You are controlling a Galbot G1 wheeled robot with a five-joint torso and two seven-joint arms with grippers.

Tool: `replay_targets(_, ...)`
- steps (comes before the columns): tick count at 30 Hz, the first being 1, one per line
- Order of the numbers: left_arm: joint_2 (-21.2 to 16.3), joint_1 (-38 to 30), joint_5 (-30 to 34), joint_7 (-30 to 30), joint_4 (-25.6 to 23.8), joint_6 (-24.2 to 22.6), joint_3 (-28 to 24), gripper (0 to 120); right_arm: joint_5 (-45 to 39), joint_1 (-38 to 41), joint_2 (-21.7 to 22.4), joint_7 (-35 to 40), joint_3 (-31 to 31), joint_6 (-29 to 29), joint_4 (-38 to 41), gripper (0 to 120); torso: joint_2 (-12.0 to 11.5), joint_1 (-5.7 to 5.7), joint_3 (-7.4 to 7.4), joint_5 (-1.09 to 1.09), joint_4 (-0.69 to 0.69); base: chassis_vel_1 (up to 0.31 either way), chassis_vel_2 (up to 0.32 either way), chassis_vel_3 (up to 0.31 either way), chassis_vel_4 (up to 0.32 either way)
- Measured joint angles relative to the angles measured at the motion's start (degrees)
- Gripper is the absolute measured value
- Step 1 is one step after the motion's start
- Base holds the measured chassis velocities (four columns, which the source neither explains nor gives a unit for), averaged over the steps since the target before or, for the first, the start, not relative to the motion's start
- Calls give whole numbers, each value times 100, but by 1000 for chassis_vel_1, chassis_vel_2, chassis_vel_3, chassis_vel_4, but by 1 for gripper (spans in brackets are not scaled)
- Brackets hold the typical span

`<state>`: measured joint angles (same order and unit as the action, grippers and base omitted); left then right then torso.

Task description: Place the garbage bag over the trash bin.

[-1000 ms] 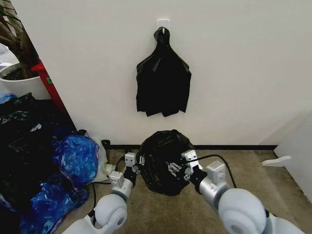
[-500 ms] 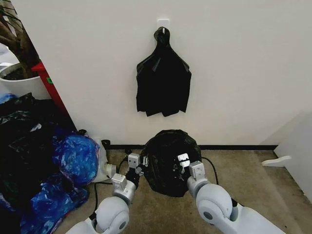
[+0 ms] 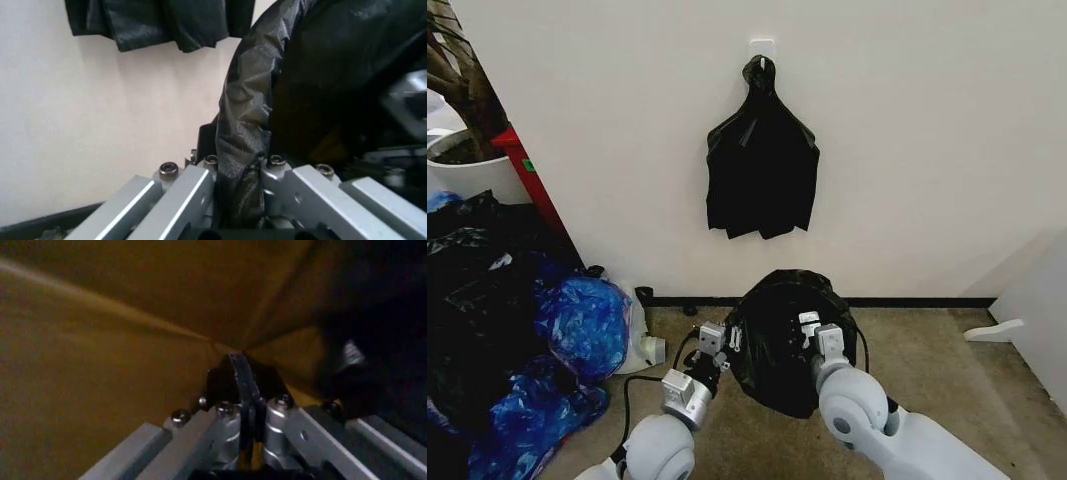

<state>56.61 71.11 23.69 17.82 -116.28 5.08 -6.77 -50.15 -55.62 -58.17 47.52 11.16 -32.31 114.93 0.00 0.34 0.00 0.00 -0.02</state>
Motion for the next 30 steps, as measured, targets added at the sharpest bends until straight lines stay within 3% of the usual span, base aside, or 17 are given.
replay_targets(22,-64,105,19,-275,-205,82,-59,1,-402,303,-241,226,-50,53,-843,0,0,0,0,0,0,0,0,0,0)
replay_targets(30,-1,28,100,-225,-46,74,-23,1,-319,71,38,-328,-185,-96,-288,0,0,0,0,0,-1,0,0,0,0)
